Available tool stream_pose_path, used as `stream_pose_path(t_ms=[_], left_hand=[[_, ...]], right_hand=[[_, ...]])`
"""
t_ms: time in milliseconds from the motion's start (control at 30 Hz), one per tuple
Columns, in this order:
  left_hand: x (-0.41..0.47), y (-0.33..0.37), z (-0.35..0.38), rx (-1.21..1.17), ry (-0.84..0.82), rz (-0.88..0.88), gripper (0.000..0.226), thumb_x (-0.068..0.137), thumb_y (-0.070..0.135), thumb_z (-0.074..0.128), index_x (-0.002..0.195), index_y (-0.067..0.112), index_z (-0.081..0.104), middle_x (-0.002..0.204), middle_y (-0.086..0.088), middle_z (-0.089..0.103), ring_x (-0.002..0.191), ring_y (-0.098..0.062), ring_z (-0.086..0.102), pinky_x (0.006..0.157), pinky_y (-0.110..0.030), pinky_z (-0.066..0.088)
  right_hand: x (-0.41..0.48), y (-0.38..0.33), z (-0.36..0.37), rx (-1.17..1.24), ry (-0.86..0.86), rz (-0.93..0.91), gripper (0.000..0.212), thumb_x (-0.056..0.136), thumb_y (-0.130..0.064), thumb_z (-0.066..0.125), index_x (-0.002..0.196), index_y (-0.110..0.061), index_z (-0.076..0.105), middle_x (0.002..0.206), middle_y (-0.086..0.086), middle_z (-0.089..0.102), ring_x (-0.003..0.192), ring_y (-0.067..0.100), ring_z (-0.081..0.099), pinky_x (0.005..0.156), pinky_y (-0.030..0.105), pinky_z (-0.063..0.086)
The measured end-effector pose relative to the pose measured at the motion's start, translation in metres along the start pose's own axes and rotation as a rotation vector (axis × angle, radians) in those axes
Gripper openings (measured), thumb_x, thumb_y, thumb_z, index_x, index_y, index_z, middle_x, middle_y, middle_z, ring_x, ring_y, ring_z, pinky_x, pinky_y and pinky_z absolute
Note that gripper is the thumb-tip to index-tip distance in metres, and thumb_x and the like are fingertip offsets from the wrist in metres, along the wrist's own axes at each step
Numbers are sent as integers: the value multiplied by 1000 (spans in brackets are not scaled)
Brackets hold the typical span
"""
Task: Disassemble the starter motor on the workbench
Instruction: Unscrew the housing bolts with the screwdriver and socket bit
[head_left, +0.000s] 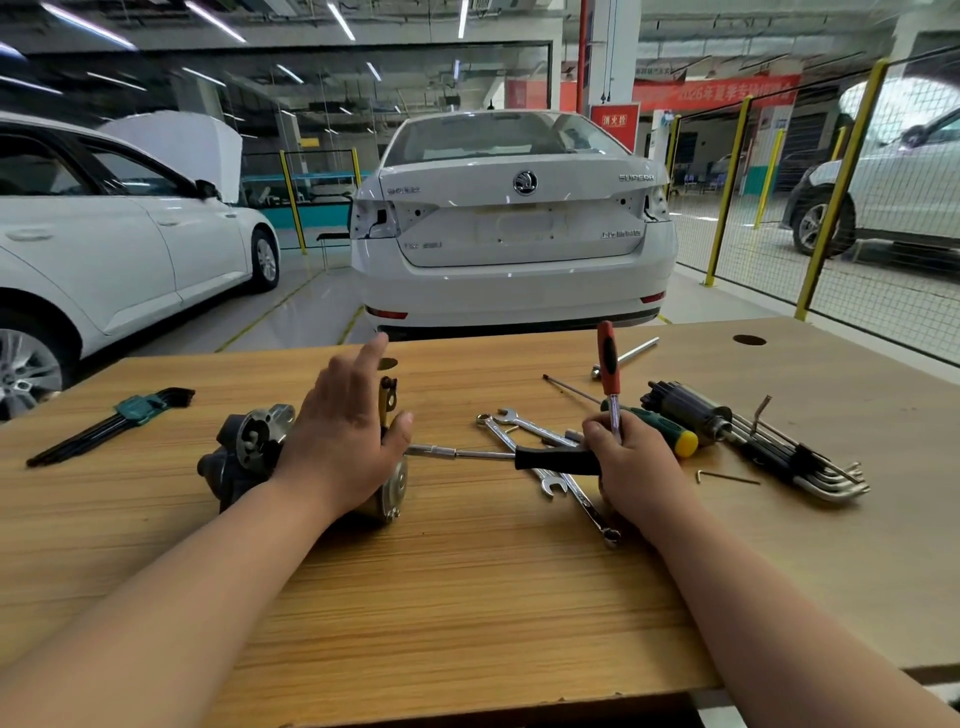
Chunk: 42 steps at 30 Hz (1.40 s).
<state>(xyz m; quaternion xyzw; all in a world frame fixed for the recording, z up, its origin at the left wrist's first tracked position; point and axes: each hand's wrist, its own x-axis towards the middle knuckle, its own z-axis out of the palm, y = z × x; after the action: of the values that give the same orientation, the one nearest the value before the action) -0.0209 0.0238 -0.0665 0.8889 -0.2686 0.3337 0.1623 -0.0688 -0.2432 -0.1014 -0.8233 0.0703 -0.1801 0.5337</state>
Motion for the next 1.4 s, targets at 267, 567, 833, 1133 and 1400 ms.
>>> stream_pose_path(t_ms=[267,567,833,1133,1400], left_hand=[[17,17,-1,550,-138,770,32,81,33,52,108,21,65,105,1,64,118,-25,52,113,-45,15],[43,-7,-6,469,-876,-102,69,76,76,46,135,39,41,127,10,56,109,-16,53,70,-30,44],[31,-12,3,276,-807,52,66,77,70,44,136,40,42,140,13,42,127,-10,37,103,-37,33],[24,-8,-2,301,-750,104,70,68,79,47,125,38,49,105,22,47,94,-4,44,69,-24,37],[13,-6,7,318,-597,-97,59,72,72,43,123,43,54,119,21,55,106,-10,53,68,-29,41]], right_hand=[[0,4,-4,67,-47,14,14,96,-27,60,104,-37,53,98,3,64,77,17,64,58,24,49],[-4,-1,-1,193,-30,-58,17,96,-21,60,106,-34,56,107,2,62,99,17,65,78,42,60],[3,4,1,-97,-28,58,29,100,-36,50,127,-24,51,111,-3,61,99,12,58,77,26,45],[3,3,-9,68,-156,152,7,99,-35,52,106,-34,55,95,7,65,57,15,54,51,28,47],[-4,3,-15,260,-213,141,20,96,-9,56,98,-27,65,107,10,66,64,21,62,68,41,56]])
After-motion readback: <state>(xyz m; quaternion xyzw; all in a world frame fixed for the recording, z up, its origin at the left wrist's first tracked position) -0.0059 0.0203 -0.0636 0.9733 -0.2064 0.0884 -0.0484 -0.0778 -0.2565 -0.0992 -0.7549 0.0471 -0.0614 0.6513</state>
